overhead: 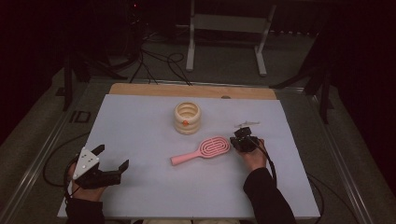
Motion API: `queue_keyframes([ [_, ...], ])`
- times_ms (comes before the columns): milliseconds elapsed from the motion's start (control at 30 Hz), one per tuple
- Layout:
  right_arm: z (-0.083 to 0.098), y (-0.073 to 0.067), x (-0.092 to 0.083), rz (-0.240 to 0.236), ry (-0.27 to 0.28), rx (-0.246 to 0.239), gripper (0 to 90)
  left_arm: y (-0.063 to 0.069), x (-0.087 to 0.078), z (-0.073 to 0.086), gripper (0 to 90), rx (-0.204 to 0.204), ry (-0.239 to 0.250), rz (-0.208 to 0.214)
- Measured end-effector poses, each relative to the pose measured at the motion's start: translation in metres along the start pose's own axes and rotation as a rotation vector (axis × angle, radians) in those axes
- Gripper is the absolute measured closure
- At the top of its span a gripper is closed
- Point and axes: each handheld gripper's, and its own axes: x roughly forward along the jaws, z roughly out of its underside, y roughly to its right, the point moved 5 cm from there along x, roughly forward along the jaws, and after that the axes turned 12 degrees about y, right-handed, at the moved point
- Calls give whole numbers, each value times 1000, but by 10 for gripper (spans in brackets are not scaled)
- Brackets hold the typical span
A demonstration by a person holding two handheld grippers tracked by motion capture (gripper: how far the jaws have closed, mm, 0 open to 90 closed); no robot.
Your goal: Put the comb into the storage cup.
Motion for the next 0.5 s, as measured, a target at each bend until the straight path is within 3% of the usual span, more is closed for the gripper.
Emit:
queue_keyframes([
  [200,4,-8,2,-20,-13,-1,899,0,1,1,8,1,-3,2],
  [233,2,-17,4,-43,-9,-1,899,1,1,1,8,1,-4,4],
  [500,-2,-45,16,-108,2,-15,898,2,2,2,8,4,-9,6],
])
